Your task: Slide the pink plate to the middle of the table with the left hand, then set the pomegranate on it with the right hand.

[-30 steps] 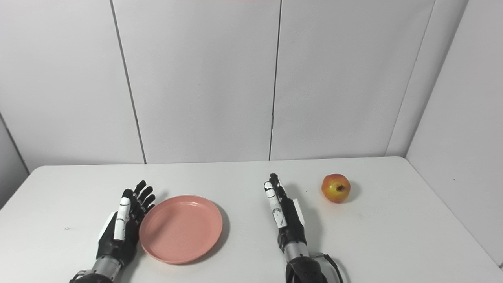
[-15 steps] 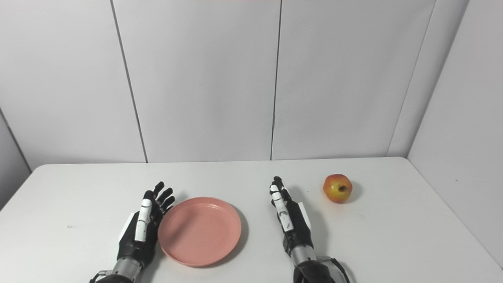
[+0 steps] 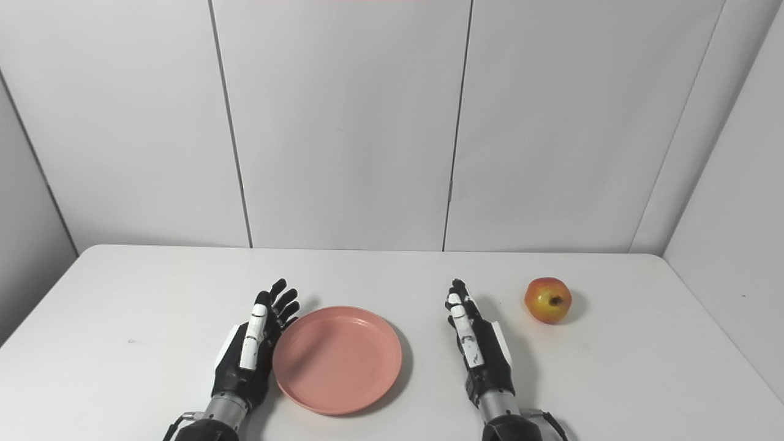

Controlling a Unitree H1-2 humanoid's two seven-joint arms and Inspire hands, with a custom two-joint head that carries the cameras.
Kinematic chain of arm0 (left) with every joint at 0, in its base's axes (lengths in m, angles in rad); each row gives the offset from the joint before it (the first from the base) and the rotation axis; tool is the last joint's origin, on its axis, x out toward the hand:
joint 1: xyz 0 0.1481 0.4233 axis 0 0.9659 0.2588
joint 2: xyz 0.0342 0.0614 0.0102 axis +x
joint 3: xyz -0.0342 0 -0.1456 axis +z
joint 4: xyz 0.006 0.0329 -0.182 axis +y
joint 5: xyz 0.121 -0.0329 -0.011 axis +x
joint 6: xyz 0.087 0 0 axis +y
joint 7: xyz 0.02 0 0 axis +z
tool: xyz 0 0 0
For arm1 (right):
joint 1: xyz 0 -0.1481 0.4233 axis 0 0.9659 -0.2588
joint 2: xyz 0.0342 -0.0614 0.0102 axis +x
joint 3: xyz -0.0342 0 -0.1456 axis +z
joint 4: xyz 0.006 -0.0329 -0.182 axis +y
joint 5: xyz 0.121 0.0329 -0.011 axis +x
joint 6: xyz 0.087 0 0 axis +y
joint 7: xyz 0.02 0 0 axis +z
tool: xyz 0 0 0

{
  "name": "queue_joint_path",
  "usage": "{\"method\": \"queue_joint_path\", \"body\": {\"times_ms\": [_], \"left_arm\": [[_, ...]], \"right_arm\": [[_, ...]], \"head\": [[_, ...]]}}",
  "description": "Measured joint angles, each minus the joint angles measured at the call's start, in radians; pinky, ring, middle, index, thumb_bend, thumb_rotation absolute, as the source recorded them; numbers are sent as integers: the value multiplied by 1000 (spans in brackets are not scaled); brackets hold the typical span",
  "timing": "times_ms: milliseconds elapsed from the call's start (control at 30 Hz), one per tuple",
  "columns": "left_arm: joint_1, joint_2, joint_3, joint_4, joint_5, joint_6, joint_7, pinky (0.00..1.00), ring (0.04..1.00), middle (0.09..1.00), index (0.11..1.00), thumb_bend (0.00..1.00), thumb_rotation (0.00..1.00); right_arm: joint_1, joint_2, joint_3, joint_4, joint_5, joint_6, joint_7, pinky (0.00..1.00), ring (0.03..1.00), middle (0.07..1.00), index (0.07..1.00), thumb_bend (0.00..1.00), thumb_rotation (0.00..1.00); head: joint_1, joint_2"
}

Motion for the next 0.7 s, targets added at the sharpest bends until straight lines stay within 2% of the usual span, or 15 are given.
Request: {"method": "queue_joint_path", "body": {"times_ms": [167, 367, 533, 700], "left_arm": [[0, 2, -9, 1, 23, -3, 1, 934, 949, 947, 947, 556, 1000], [-6, 19, -34, 17, 112, -31, 42, 904, 928, 929, 928, 559, 1000], [-25, 37, -34, 45, 117, -56, 37, 913, 934, 936, 939, 571, 1000], [-31, 51, -25, 54, 79, -63, -2, 941, 958, 963, 973, 565, 1000]], "right_arm": [[0, -1, 1, 0, -5, 0, 0, 984, 956, 969, 960, 551, 918], [0, 0, -4, 1, -6, 0, 0, 987, 950, 962, 958, 543, 898], [-2, -1, -8, 2, -15, -1, -7, 971, 952, 952, 959, 546, 891], [-11, -3, -24, 5, -26, -3, -34, 924, 930, 933, 945, 534, 837]], "head": [[-5, -2], [-9, -3], [-12, -5], [-20, -8]]}}
